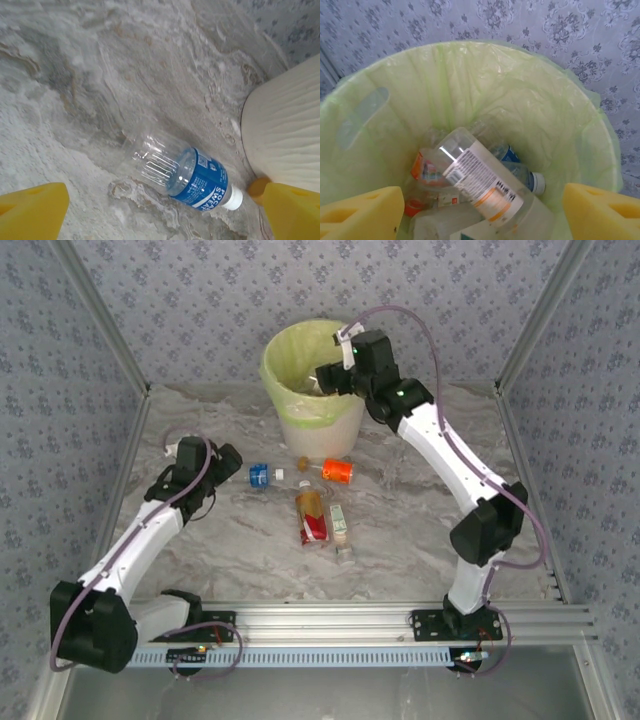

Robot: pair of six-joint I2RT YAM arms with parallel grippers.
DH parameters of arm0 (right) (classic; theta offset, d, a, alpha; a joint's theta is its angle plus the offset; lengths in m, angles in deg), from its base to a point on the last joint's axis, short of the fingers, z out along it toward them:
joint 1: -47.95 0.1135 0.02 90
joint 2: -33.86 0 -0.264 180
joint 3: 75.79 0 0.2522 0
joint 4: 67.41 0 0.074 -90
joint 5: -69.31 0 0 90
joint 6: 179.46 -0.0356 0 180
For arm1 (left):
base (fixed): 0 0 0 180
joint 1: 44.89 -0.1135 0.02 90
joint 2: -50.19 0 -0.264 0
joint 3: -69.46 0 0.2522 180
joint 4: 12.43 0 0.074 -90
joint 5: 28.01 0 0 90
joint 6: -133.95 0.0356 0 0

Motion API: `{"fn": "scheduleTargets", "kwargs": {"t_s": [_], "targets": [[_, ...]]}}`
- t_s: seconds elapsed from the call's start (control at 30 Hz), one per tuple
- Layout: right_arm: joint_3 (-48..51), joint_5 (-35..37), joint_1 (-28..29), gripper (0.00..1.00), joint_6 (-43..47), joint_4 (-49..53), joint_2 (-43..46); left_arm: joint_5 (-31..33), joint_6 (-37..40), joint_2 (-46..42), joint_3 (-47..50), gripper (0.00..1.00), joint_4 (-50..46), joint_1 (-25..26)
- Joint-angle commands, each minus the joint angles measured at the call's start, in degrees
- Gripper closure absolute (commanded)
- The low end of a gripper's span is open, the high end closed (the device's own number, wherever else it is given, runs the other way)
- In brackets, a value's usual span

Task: Put the plastic bottles in the bin

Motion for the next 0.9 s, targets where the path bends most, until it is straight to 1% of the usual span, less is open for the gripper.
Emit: {"fn": "scheduleTargets", "kwargs": {"t_s": [0.0,0.1,0.13,0.27,0.43,0.5,0.6,0.67,0.73,0.8,0.87], "targets": [[5.6,1.4,0.4,0.12,-1.3,-5.4,6.2,-3.8,-3.2,2.4,-2.5,0.0,0.0,-0.3],[13.8,-1.2,0.5,0.05,-2.3,-10.6,12.4,-5.0,-7.2,4.9,-2.6,0.01,-0.2,-0.3],[16.5,-1.9,0.5,0.01,-2.6,-12.2,14.5,-5.4,-8.5,5.6,-2.7,0.01,-0.2,-0.3],[24.7,-1.5,0.6,0.0,-4.7,-14.7,21.7,-5.5,-13.8,8.3,-3.3,0.0,-0.9,0.3],[36.5,0.2,0.6,0.0,-9.7,-19.1,30.3,-1.1,-20.8,10.3,-5.1,0.0,-3.8,2.7],[41.1,2.3,0.7,0.0,-10.9,-20.8,33.4,-0.1,-24.2,11.5,-6.0,0.0,-4.9,4.0],[47.4,7.2,0.5,0.0,-11.2,-22.3,37.1,0.3,-28.9,13.8,-7.8,0.0,-6.4,6.0],[49.6,9.3,-0.1,0.0,-12.1,-22.2,38.9,2.0,-31.8,15.3,-9.2,0.01,-7.3,7.1],[50.7,9.4,-0.9,0.0,-13.1,-21.2,40.0,3.5,-35.2,17.2,-11.0,0.01,-9.4,7.7],[51.0,9.5,-1.3,0.0,-13.6,-20.5,40.5,3.4,-40.8,19.8,-13.8,0.01,-14.3,7.7],[51.0,9.9,-1.5,0.0,-13.7,-20.1,40.7,1.7,-43.4,22.7,-16.7,0.01,-17.8,7.7]]}}
